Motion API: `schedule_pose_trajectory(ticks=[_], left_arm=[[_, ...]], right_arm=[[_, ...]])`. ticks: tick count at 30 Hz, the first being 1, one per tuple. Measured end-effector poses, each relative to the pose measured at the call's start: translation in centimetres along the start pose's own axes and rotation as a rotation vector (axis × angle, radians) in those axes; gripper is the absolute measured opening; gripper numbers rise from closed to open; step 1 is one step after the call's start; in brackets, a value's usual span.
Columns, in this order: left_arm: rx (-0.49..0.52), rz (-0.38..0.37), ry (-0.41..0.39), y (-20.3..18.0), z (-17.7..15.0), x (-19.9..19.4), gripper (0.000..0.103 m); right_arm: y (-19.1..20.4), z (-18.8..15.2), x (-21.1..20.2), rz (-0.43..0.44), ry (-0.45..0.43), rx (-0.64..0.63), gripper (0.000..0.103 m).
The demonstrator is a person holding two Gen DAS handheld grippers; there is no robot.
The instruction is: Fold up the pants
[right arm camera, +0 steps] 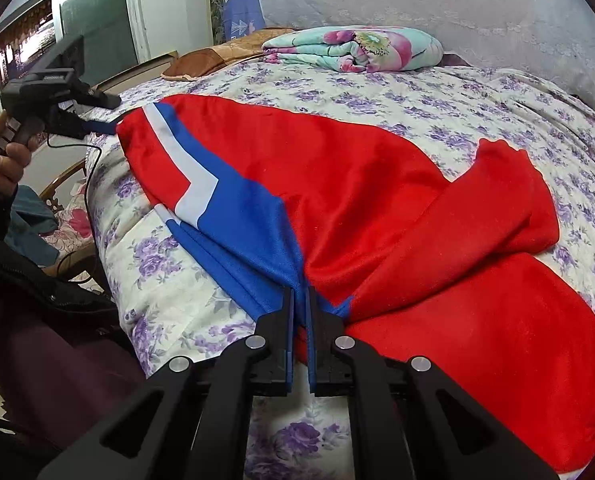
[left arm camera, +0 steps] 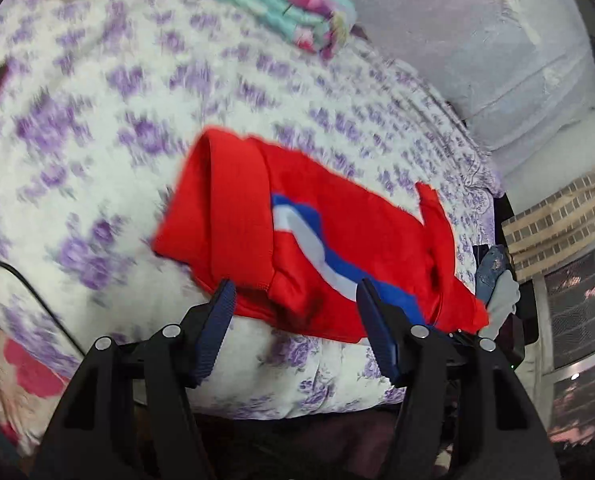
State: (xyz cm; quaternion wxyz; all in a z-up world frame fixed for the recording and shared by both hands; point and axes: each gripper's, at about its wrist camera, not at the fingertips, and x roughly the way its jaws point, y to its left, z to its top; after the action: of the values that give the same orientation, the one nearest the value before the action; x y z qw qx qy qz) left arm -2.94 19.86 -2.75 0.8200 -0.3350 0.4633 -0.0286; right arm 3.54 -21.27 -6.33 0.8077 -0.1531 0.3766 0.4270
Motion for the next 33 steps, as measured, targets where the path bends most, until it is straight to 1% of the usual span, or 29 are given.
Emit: schedule_pose_trajectory(ticks=[4, 6, 8, 9, 10, 11, 14, 16, 17, 18, 19, 20, 21, 22, 23, 24, 25, 26, 27, 28, 29, 30, 31, 32, 33], left_arm=[[-0.097, -0.067, 0.038, 0.8, 0.2, 2.2, 0.06], [-0.126, -0.106, 0.05, 0.8, 0.2, 2.6, 0.056], [-0.14, -0.123, 0.043, 0.5, 0.3, 2.9, 0.033], [-0.147, -0.121, 0.03, 0.6, 0.6, 2.8, 0.026], [-0.148, -0.12, 0.009, 0.7, 1.0, 2.6, 0.013], [-0.142, -0.114, -0.01, 0.7, 1.4, 2.3, 0.011], [-0.104, -0.052, -0.075, 0.3, 2.3, 0.8, 0.009], [-0.04, 0.016, -0.12, -0.6, 2.3, -0.5, 0.009], [-0.018, 0.06, -0.118, -0.7, 2.1, -0.7, 0.009], [-0.007, 0.084, -0.099, -0.3, 2.1, -0.4, 0.01], [-0.001, 0.125, -0.059, 0.5, 1.8, 0.5, 0.015], [-0.002, 0.15, -0.034, 1.1, 1.5, 1.2, 0.02], [-0.009, 0.157, 0.006, 2.0, 0.9, 2.2, 0.02], [-0.01, 0.149, 0.014, 2.5, 0.5, 2.5, 0.02], [0.001, 0.146, 0.013, 2.4, 0.3, 2.1, 0.021], [0.012, 0.148, 0.02, 2.2, 0.1, 1.7, 0.025], [0.032, 0.175, 0.019, 1.8, 0.0, 0.9, 0.041], [0.062, 0.217, 0.0, 1.2, -0.2, -0.1, 0.05], [0.113, 0.246, -0.038, 0.3, -0.5, -1.8, 0.05], [0.166, 0.268, -0.075, -0.9, -0.7, -3.5, 0.05], [0.217, 0.289, -0.123, -2.2, -0.8, -4.9, 0.053], [0.261, 0.297, -0.171, -3.4, -0.8, -6.0, 0.057], [0.3, 0.301, -0.216, -4.6, -0.8, -6.4, 0.067], [0.341, 0.305, -0.248, -5.7, -0.8, -6.2, 0.073], [0.377, 0.313, -0.258, -6.6, -0.8, -5.2, 0.073]], right_arm=[[-0.1, -0.2, 0.0, 0.002, -0.009, 0.006, 0.006], [0.0, -0.2, -0.1, -0.002, -0.01, 0.002, 0.006], [0.1, -0.1, 0.0, -0.006, -0.01, -0.003, 0.006], [0.1, -0.1, 0.0, -0.007, -0.011, -0.004, 0.006], [0.1, -0.1, 0.0, -0.007, -0.013, -0.004, 0.006], [0.1, -0.1, -0.1, -0.008, -0.015, -0.001, 0.006], [0.9, 0.7, -0.9, 0.003, -0.046, -0.007, 0.006], [2.1, 1.3, -1.7, -0.008, -0.072, -0.051, 0.006], [2.7, 1.4, -1.8, -0.009, -0.07, -0.079, 0.006], [3.0, 1.3, -1.4, -0.011, -0.048, -0.091, 0.008], [3.0, 1.0, -0.6, -0.023, -0.011, -0.088, 0.01], [2.8, 0.8, 0.0, -0.032, 0.015, -0.082, 0.01], [2.7, 0.5, 0.6, -0.041, 0.034, -0.076, 0.012], [2.5, 0.3, 0.8, -0.039, 0.034, -0.069, 0.015], [2.4, 0.3, 0.4, -0.036, 0.026, -0.06, 0.021], [2.4, 0.4, 0.0, -0.032, 0.023, -0.055, 0.036], [2.3, 0.6, -0.7, -0.027, 0.015, -0.045, 0.058], [2.2, 1.1, -2.1, -0.049, -0.019, -0.029, 0.069], [2.0, 1.4, -3.4, -0.079, -0.061, -0.019, 0.081], [1.8, 1.9, -4.8, -0.113, -0.107, -0.006, 0.091], [1.0, 2.8, -6.3, -0.17, -0.158, 0.024, 0.096], [0.2, 3.6, -7.1, -0.224, -0.186, 0.054, 0.1], [-0.9, 5.0, -7.3, -0.308, -0.198, 0.092, 0.1], [-1.7, 6.3, -6.7, -0.359, -0.186, 0.119, 0.1], [-2.4, 7.5, -5.4, -0.404, -0.15, 0.138, 0.1]])
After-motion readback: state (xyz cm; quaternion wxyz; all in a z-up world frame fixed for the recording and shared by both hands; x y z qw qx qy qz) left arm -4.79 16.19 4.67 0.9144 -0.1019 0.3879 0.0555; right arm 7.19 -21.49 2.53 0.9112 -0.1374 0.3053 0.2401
